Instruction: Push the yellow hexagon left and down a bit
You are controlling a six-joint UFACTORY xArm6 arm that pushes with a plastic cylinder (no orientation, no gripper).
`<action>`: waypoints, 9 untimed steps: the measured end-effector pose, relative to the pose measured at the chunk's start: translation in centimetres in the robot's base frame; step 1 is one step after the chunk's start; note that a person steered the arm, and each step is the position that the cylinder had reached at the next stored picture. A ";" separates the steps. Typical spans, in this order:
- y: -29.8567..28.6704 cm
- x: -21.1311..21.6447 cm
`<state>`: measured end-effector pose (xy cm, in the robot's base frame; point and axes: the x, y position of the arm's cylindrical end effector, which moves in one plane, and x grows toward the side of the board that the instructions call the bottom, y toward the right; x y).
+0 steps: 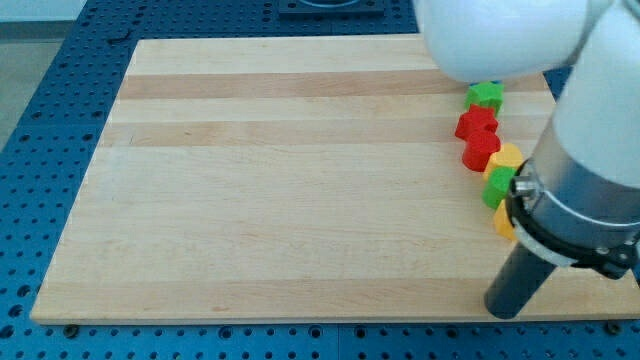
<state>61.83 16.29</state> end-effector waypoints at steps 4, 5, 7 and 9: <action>13.7 -8.8; 10.8 -12.2; 7.6 -14.5; 10.8 -13.1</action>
<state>48.73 27.11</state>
